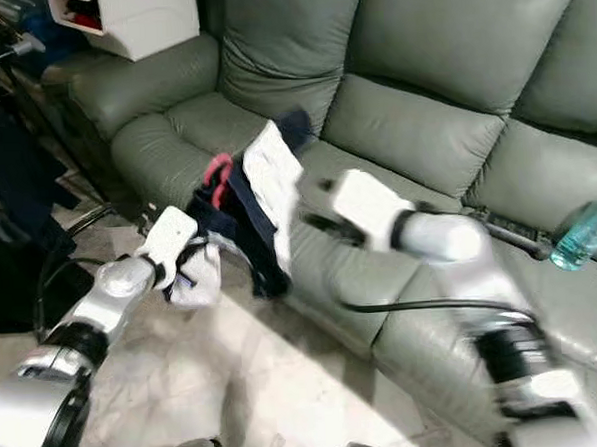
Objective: Hang hanger
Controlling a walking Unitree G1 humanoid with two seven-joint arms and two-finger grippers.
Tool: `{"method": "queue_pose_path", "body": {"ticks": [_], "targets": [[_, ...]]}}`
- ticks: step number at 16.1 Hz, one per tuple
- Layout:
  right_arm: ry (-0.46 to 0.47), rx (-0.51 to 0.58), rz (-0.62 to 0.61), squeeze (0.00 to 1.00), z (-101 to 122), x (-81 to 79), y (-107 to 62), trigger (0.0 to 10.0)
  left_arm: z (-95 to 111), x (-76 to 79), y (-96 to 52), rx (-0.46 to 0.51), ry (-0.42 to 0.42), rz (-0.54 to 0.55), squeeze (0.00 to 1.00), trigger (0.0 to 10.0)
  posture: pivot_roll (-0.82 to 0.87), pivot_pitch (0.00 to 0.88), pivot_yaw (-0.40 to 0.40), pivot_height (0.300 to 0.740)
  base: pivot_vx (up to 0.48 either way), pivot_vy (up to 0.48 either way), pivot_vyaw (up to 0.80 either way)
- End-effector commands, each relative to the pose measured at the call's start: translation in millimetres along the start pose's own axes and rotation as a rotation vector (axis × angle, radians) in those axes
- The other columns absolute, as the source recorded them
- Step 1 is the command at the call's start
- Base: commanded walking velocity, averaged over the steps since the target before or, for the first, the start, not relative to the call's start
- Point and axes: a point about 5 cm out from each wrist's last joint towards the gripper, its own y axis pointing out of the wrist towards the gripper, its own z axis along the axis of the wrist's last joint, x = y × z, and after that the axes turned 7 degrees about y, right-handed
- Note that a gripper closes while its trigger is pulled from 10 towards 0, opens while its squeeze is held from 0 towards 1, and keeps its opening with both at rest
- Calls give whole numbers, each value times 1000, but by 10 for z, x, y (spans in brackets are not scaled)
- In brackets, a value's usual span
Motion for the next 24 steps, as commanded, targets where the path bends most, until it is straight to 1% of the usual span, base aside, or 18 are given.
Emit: {"method": "queue_pose_path", "body": {"ticks": [1,2,3,4,5,6,8,9,10,12,15,16,17,18,19,21,23,24], "targets": [[-17,-17,25,1000,-35,37,-62,10000,71,-29,-24,54,77,-33,0,0,-104,26,28,740,0,0,0],[-26,-57,63,1000,-99,65,-136,10000,48,-11,-52,64,111,-72,0,0,-103,26,29,740,0,0,0],[-62,-131,128,1000,-195,108,-255,10000,11,11,-104,80,171,-133,0,0,-98,27,33,740,0,0,0],[-121,-159,133,1000,-221,155,-284,10000,-9,20,-137,86,221,-168,0,0,-98,27,33,740,0,0,0],[-149,-165,140,1000,-220,186,-288,10000,-8,28,-157,102,247,-188,0,0,-96,25,34,740,0,0,0],[-152,-163,147,1000,-204,217,-275,10000,24,46,-171,137,275,-207,0,0,-96,25,34,740,0,0,0],[-163,-162,158,1000,-201,229,-248,10000,82,92,-179,190,303,-233,0,0,-90,23,33,740,0,0,0],[-187,-166,179,1000,-204,212,-216,10000,124,167,-190,232,350,-273,0,0,-90,23,33,740,0,0,0],[-196,-166,186,1000,-206,203,-205,10000,131,200,-196,244,363,-290,0,0,-86,22,34,740,0,0,0],[-203,-155,229,1000,-216,171,-148,10000,177,321,-206,292,410,-340,0,0,-86,22,34,740,0,0,0],[-220,-160,278,1000,-243,140,-85,10000,272,404,-202,351,436,-360,0,0,-89,23,34,740,0,0,0],[-185,-159,309,1000,-256,105,-39,10000,297,445,-195,362,443,-368,0,0,-89,23,34,740,0,0,0],[-174,-160,326,910,-270,90,-20,10000,311,462,-193,371,446,-373,0,0,-89,26,32,740,0,0,0],[-110,-169,368,0,-334,34,17,0,342,494,-184,385,446,-376,0,0,-85,27,30,740,0,0,0],[-51,-176,400,0,-384,0,25,0,362,505,-180,392,447,-378,0,0,-85,27,30,740,0,0,0],[21,-200,456,0,-458,-50,25,0,384,518,-180,403,450,-379,0,0,-84,31,29,740,0,0,0],[54,-225,513,0,-489,-90,19,0,397,535,-175,407,455,-381,0,0,-84,31,29,740,0,0,0],[52,-235,532,0,-499,-103,22,0,407,548,-174,411,455,-383,0,0,-83,32,26,740,0,0,0]]}}
